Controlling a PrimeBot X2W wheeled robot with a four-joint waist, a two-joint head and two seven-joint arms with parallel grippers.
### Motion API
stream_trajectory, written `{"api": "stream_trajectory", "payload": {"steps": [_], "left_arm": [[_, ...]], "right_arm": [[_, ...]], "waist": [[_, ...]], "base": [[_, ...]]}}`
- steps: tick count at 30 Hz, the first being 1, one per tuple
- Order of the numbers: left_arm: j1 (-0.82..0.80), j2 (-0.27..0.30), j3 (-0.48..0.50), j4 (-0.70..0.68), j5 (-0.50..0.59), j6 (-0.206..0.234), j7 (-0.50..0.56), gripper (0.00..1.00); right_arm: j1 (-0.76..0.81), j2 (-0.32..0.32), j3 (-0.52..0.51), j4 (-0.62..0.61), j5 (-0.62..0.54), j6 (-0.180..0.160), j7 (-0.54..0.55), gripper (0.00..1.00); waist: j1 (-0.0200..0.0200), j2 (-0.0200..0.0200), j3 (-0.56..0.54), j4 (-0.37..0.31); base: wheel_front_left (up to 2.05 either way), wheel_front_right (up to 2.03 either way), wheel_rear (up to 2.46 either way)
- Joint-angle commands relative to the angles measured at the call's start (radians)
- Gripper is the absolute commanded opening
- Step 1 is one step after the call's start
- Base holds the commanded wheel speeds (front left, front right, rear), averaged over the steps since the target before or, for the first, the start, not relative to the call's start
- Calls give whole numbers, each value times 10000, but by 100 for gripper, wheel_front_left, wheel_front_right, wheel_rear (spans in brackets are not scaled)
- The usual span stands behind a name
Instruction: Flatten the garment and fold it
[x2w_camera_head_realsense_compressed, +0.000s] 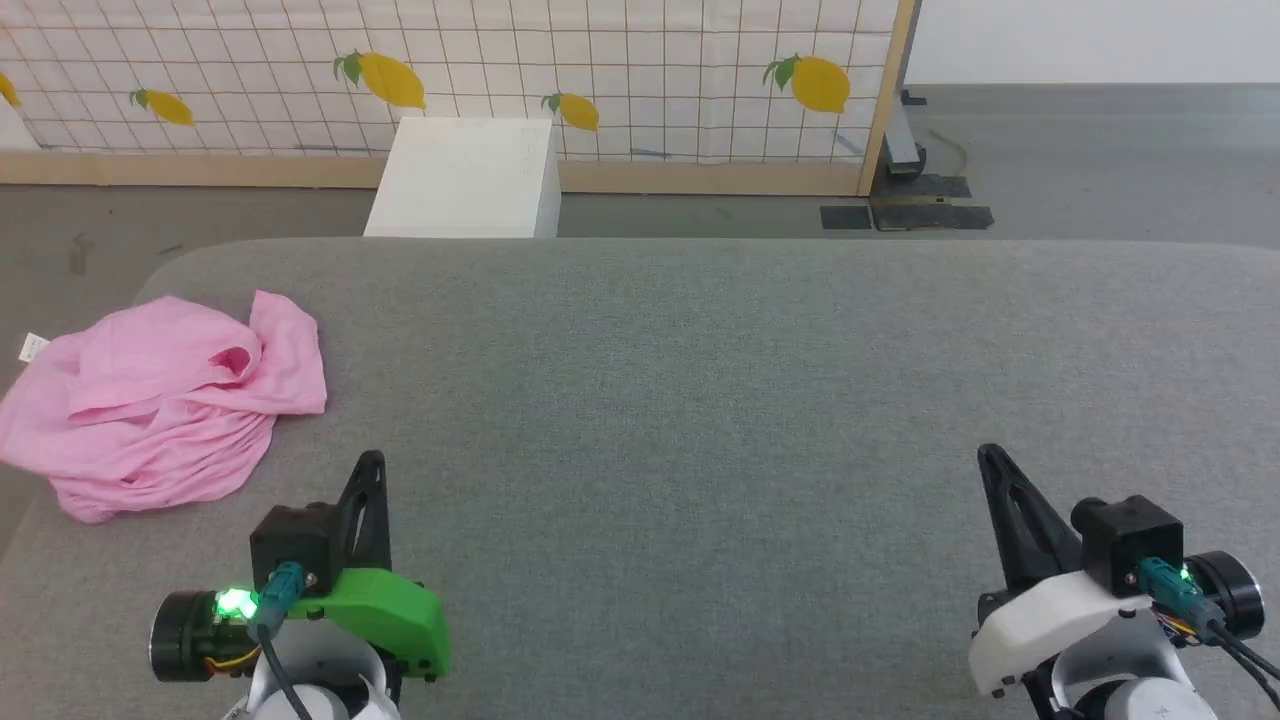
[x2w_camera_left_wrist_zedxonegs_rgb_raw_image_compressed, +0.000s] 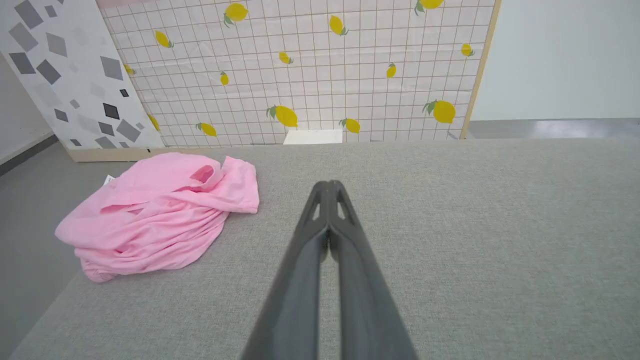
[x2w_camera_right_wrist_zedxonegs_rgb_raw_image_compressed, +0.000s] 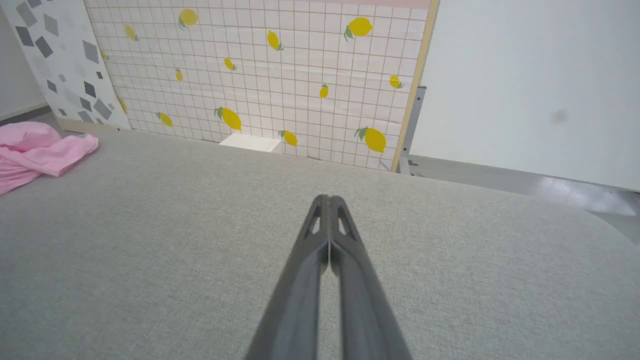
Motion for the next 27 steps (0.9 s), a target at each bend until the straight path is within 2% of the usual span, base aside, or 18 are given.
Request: {"api": "stream_trajectory", "payload": {"steps": [1,23,24,27], "left_arm": [[117,-32,34,-26,129,66,12,0],[117,-32,34,-26,129,66,12,0],[0,0,4,0,0,0,0,100],[-3,2,-23,2,-46,0,-2,100]], "right_arm": [[-154,22,14,-53,-45,-15,1,0],[-154,22,14,-53,-45,-15,1,0],[0,0,4,0,-11,0,0,100],[5,-4,-4,8,-9,2,0,100]], "waist": [[0,0,0,0],[0,0,0,0],[0,0,0,0],[0,0,0,0]], "base": [[0,0,0],[0,0,0],[0,0,0],[0,0,0]]}}
